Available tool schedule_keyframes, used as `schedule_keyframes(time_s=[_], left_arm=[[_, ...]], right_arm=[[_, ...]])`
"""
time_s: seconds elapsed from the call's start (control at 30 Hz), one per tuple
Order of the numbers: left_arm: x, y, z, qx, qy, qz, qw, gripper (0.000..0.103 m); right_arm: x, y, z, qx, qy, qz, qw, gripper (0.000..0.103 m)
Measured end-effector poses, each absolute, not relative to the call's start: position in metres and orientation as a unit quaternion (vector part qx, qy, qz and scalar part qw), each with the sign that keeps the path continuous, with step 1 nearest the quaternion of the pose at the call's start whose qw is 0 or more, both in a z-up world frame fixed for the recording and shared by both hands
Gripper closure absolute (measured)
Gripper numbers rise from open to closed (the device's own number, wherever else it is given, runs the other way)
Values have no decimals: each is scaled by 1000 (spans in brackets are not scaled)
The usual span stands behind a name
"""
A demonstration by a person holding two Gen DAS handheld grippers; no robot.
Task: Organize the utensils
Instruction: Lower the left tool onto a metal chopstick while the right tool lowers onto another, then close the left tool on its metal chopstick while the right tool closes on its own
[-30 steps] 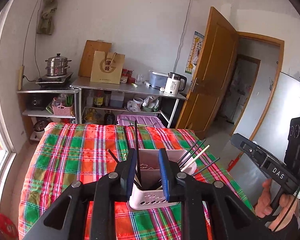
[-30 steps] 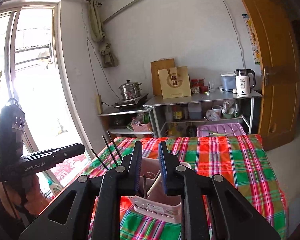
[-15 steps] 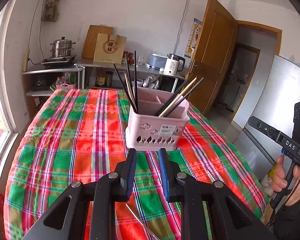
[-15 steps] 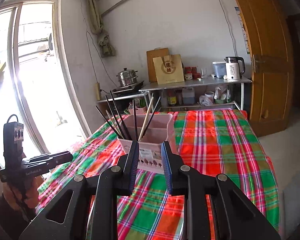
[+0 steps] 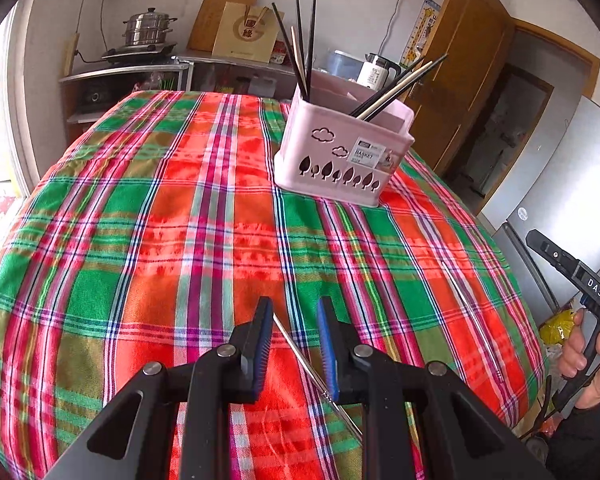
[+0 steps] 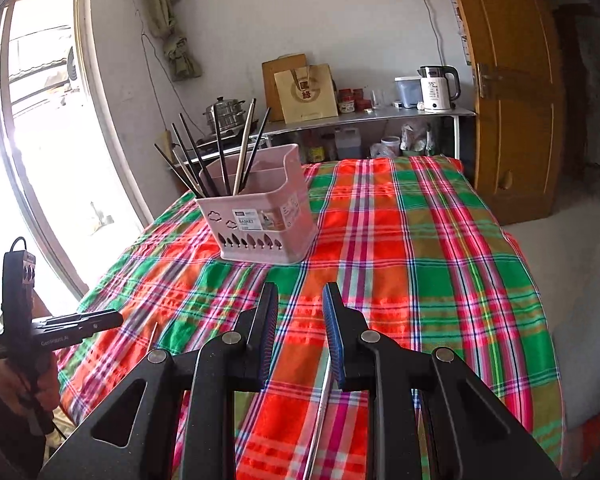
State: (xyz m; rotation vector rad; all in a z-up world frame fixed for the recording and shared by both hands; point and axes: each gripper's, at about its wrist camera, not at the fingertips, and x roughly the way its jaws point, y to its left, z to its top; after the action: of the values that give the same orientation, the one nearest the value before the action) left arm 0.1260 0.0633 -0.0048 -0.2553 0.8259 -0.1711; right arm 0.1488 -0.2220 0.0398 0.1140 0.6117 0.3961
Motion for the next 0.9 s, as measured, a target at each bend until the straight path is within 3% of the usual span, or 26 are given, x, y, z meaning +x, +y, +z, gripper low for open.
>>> schedule_keyframes(time_s=[0.4, 0.9], left_arm=[[153, 53, -43, -130, 469, -67, 871, 81], [176, 30, -43, -112, 466, -93, 873, 81]], right_arm=[[177, -215, -10, 15, 383, 170, 908, 79], [217, -192, -45, -32, 442, 159, 882, 79]])
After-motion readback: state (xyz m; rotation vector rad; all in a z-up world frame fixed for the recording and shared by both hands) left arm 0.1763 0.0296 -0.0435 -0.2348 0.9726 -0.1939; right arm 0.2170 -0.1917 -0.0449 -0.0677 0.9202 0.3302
